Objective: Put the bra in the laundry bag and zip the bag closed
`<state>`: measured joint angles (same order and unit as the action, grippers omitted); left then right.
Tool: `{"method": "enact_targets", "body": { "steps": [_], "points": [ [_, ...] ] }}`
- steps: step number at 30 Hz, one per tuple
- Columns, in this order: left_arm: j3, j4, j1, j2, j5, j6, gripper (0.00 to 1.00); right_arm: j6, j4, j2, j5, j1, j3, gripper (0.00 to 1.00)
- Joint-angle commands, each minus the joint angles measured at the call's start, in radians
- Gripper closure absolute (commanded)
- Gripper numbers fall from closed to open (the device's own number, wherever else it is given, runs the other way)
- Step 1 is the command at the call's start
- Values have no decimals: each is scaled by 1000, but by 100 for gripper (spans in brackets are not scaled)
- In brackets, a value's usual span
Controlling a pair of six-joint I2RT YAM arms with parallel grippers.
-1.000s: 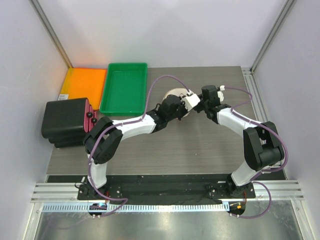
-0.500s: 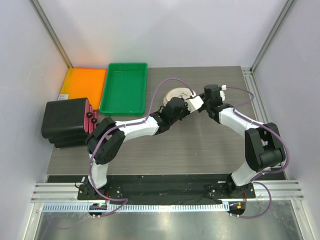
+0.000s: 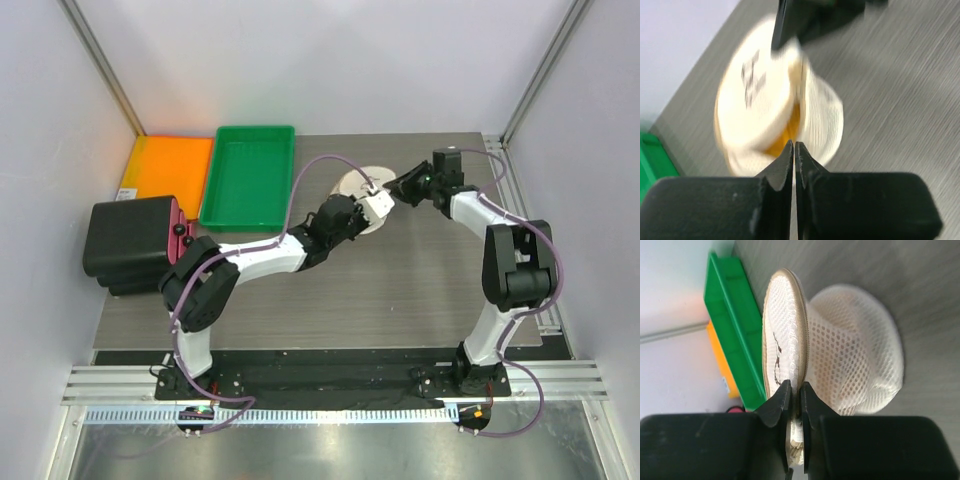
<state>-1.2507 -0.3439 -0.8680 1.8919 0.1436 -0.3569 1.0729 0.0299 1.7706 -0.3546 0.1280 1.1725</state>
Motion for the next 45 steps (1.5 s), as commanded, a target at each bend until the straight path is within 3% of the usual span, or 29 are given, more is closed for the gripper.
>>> {"method": "enact_targets", "body": {
  "steps": [1, 7, 10, 11, 12, 14, 20, 23, 28, 37, 45],
  "points": [
    [51, 40, 38, -92, -44, 44, 100, -131, -62, 68, -46, -97, 143, 99],
    [28, 51, 47, -77, -70, 65, 100, -160, -50, 174, -167, -99, 265, 99],
    [4, 49, 66, -76, -102, 124, 100, -105, -83, 124, -109, -87, 169, 99],
    [1, 42, 70, -79, -114, 154, 96, -73, -102, 78, -93, -76, 132, 99],
    [4, 11, 76, -82, -128, 167, 82, -48, -126, 58, -68, -68, 72, 99],
    [8, -9, 78, -82, -141, 176, 66, -13, -96, 11, -31, -44, 47, 99],
    [5, -53, 73, -71, -173, 199, 46, 148, -74, -74, 98, -1, -63, 99],
    [16, -99, 69, -74, -161, 210, 46, 193, -52, -114, 164, 18, -88, 99],
    [14, -142, 57, -60, -153, 202, 58, 211, 80, -123, 233, 59, -36, 99],
    [-19, -142, 1, -13, -116, 125, 56, 236, 84, -115, 243, 85, -28, 99],
    [-84, -106, -26, 53, -38, 64, 65, 243, 84, -138, 240, 96, -36, 99]
  ]
}}
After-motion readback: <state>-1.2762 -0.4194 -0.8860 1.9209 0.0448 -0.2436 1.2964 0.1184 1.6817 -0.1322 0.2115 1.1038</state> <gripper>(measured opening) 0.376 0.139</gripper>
